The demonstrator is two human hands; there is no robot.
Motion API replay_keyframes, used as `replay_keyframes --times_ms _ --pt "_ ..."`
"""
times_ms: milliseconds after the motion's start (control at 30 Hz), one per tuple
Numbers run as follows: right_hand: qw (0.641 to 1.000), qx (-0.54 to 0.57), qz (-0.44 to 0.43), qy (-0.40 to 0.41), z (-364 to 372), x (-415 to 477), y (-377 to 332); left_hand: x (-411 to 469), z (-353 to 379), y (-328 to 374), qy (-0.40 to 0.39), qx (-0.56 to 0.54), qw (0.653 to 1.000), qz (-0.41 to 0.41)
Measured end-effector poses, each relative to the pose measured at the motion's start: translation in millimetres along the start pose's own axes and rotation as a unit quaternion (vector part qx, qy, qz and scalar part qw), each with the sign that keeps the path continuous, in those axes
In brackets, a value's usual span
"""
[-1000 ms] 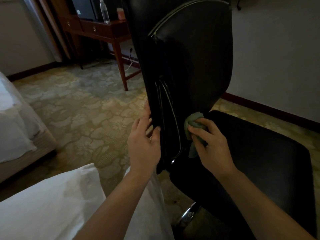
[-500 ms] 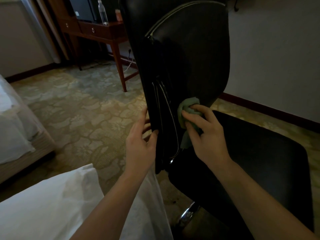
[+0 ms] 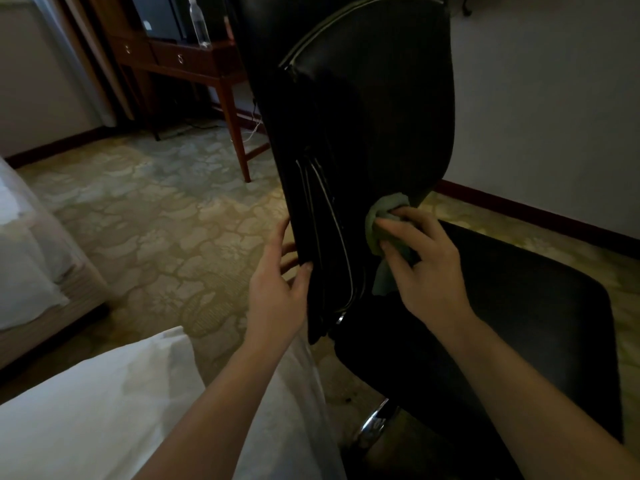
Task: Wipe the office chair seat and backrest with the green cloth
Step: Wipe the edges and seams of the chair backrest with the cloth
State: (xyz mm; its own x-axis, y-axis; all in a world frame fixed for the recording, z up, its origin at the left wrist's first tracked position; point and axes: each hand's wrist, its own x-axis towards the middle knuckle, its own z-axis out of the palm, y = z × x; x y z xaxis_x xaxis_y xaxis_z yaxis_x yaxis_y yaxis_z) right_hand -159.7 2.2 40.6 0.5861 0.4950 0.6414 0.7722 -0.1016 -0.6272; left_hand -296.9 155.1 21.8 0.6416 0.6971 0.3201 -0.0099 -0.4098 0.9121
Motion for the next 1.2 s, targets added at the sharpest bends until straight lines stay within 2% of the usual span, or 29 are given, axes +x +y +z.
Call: replay_keyframes --times_ms 267,433,567,733,967,1100,1200 --pt "1.000 0.015 0.004 0.001 28 -23 0 -4 6 -7 0.009 0.012 1.000 -0.002" --pt "0.997 0.020 0.040 -0.062 22 -52 25 -3 8 -10 0.014 0.022 1.000 -0.009" --pt "0.995 0.038 0.090 -0.017 11 -49 24 -3 7 -9 0.016 0.035 0.999 -0.001" --pt "0.997 0.038 0.058 0.022 11 -11 -2 -4 8 -10 0.015 0.035 0.999 0.003" --pt "1.000 0.019 0.020 0.008 28 -21 0 -5 9 -15 0.019 0.032 0.999 -0.010" --pt "0.998 -0.003 0.039 -0.043 22 -45 24 -5 10 -17 0.023 0.031 0.999 -0.011" --pt "0.996 0.006 0.079 -0.032 12 -45 28 -6 11 -18 0.024 0.027 0.999 -0.016"
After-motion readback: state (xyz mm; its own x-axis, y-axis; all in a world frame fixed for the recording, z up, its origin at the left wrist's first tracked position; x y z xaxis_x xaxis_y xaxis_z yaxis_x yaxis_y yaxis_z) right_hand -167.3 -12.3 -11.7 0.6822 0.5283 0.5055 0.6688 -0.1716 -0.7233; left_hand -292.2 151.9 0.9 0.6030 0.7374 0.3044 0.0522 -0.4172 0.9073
